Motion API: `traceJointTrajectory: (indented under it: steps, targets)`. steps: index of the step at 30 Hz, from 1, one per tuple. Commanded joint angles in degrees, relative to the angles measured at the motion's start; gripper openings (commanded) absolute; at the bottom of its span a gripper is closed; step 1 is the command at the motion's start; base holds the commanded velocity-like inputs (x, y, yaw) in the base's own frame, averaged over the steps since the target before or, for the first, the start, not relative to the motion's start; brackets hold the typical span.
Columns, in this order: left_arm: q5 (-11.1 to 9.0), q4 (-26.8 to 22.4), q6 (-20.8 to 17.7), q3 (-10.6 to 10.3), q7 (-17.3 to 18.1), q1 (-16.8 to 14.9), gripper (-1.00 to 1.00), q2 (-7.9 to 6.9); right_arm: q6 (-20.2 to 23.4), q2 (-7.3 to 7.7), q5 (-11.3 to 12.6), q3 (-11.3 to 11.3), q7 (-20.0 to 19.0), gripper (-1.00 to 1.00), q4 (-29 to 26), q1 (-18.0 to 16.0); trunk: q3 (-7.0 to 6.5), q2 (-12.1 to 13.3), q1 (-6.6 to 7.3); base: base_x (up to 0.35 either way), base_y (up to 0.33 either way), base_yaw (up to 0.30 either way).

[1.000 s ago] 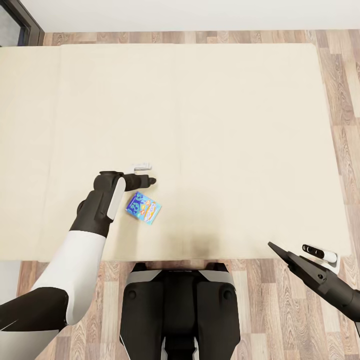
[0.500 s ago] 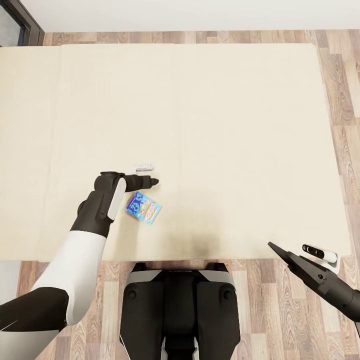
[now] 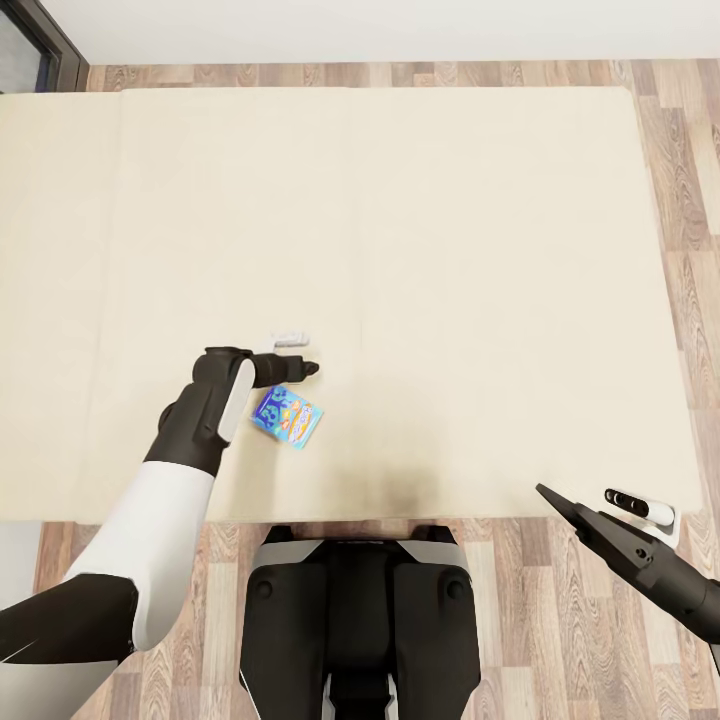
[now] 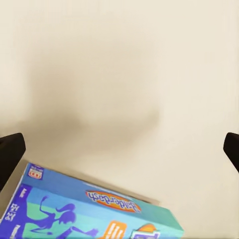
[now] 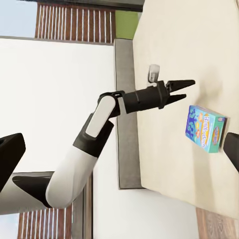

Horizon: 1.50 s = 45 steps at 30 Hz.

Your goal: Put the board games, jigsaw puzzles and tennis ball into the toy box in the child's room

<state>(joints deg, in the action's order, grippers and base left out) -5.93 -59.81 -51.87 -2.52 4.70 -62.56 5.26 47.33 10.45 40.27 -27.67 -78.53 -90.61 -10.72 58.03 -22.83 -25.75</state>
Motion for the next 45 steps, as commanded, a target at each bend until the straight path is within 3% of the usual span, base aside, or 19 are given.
traceJointTrajectory:
  steps: [1, 15, 36, 45]
  targets:
    - [-0.5, 0.7, 0.0, 0.0, -0.2, 0.0, 1.00, 0.00, 0.5, 0.01, 0.2, 0.0, 0.0, 1.00, 0.0, 0.0, 0.05, -0.1, -0.03, 0.000, 0.000, 0.000]
    - [-0.4, 5.4, 3.8, 0.1, -0.1, 0.0, 1.00, -0.07, 0.5, 0.01, 0.2, 0.0, -0.1, 1.00, 0.0, 0.0, 0.05, -0.1, -0.03, 0.000, 0.000, 0.000]
    - [-0.3, 5.8, 3.4, -0.1, -0.3, 0.0, 1.00, -0.08, 0.5, 0.01, 0.2, 0.0, 0.0, 1.00, 0.0, 0.0, 0.05, -0.1, -0.03, 0.000, 0.000, 0.000]
    - [-0.3, 8.6, 3.1, 0.2, -0.4, 0.0, 1.00, -0.19, 0.5, 0.01, 0.2, 0.0, 0.0, 1.00, 0.0, 0.0, 0.05, -0.1, -0.03, 0.000, 0.000, 0.000]
